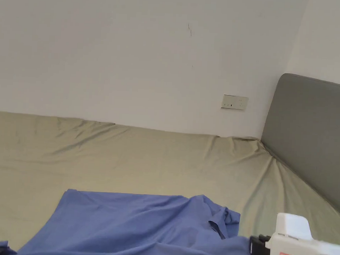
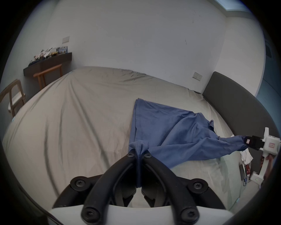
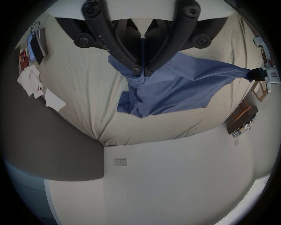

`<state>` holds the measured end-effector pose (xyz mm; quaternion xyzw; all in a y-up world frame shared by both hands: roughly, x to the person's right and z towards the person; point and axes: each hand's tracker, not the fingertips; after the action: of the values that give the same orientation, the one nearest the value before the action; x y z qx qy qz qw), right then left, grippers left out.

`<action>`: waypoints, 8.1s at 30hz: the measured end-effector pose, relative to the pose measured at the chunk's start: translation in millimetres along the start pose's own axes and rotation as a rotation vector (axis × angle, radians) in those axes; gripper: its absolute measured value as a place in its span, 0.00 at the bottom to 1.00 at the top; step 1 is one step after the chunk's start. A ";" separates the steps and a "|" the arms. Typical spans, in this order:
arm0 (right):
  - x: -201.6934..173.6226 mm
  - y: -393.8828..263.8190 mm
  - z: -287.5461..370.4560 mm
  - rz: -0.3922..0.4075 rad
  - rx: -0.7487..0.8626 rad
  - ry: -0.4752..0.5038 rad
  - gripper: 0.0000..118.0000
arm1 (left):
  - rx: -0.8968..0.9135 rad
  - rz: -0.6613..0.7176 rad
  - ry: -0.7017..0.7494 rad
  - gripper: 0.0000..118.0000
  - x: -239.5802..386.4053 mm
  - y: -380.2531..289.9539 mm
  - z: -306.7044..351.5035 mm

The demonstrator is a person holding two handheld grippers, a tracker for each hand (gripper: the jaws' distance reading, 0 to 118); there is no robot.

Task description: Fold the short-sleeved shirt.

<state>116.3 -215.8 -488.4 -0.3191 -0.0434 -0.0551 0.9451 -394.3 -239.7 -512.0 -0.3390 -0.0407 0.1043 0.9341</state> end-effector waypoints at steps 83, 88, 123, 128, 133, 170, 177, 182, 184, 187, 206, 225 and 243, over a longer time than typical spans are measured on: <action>36.3 -264.0 170.0 -0.211 -0.262 -0.114 0.01 | -0.156 0.241 0.224 0.04 -61.1 -224.2 117.7; 40.7 -266.9 168.2 -0.234 -0.213 -0.187 0.21 | -0.108 0.288 0.218 0.04 -61.2 -221.8 131.5; 26.0 -184.6 125.9 -0.042 -0.161 -0.098 0.11 | -0.031 0.147 0.195 0.04 -46.2 -145.3 123.6; 16.5 -130.3 77.2 0.023 -0.076 -0.087 0.11 | 0.014 0.110 0.163 0.04 -40.4 -97.3 79.6; 12.7 -92.8 21.4 0.050 -0.071 -0.086 0.11 | 0.021 0.104 0.163 0.04 -36.1 -63.0 29.2; 9.7 -160.4 83.9 -0.017 0.038 -0.058 0.00 | 0.008 0.115 0.131 0.00 -29.9 -141.7 73.3; -4.4 -210.6 96.9 -0.103 -0.113 -0.027 0.00 | -0.059 0.087 0.163 0.00 -35.5 -161.3 64.6; -10.5 -210.3 97.1 -0.053 -0.140 -0.032 0.00 | -0.039 0.108 0.168 0.40 -49.8 -151.0 43.3; -10.6 -206.7 97.1 -0.043 -0.135 -0.038 0.00 | -0.065 0.097 0.156 0.80 -54.8 -149.4 28.6; -6.5 -198.3 99.5 -0.076 -0.119 -0.014 0.00 | -0.105 0.043 0.132 0.90 -56.2 -149.1 9.5; 15.0 -205.1 67.6 -0.189 -0.186 -0.078 0.03 | -0.136 -0.024 0.170 0.08 -43.5 -137.6 13.7; 18.1 -190.8 11.4 -0.116 -0.194 -0.042 0.11 | -0.126 -0.042 0.195 0.05 -26.4 -128.6 27.8; 59.3 -206.6 142.6 0.059 -0.209 -0.127 0.11 | -0.113 0.001 0.220 0.04 -27.8 -166.1 113.5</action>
<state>141.0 -297.0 -244.8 -0.4198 -0.0876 -0.0112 0.9033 -410.2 -299.3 -318.5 -0.4005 0.0564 0.0646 0.9123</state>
